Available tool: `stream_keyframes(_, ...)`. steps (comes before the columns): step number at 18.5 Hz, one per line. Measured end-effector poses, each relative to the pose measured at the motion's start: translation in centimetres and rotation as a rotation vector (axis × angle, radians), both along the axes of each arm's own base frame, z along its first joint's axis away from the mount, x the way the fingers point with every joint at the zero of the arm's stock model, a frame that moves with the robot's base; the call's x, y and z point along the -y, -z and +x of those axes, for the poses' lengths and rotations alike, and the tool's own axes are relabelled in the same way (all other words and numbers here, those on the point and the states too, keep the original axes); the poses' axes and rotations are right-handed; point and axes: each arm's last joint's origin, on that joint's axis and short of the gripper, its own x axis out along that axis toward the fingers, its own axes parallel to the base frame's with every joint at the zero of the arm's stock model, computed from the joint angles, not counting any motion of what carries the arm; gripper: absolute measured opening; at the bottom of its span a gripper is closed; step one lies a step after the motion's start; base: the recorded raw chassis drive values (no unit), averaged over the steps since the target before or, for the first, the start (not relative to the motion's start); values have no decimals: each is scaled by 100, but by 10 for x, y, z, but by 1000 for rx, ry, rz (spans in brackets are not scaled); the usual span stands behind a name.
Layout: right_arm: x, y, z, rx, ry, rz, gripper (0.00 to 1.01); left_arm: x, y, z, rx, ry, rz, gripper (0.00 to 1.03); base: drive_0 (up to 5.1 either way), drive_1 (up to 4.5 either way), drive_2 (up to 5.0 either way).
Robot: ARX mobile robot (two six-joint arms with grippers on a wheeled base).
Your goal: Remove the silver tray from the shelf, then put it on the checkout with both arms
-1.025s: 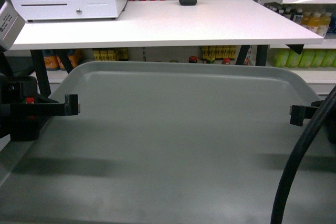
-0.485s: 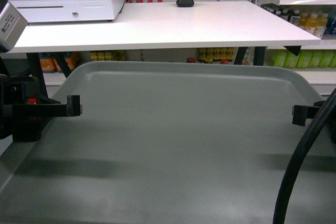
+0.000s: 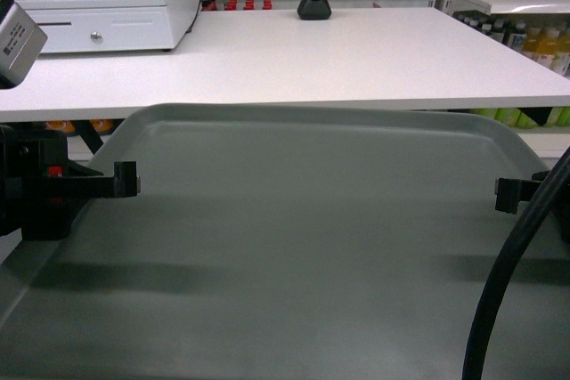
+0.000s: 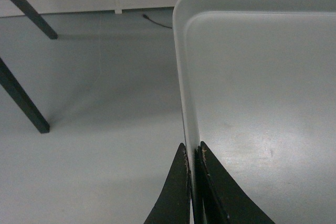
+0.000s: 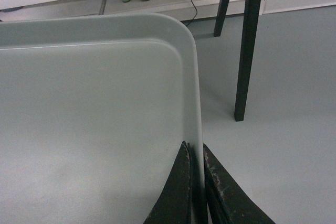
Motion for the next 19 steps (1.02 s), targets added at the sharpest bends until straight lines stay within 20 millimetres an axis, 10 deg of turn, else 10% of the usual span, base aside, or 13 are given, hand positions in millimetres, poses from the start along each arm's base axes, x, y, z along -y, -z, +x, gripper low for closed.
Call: stream_keyframes(19, 0, 0, 0, 0, 1, 0, 3, 0, 0, 0, -5, 0, 3, 3, 5, 437, -427)
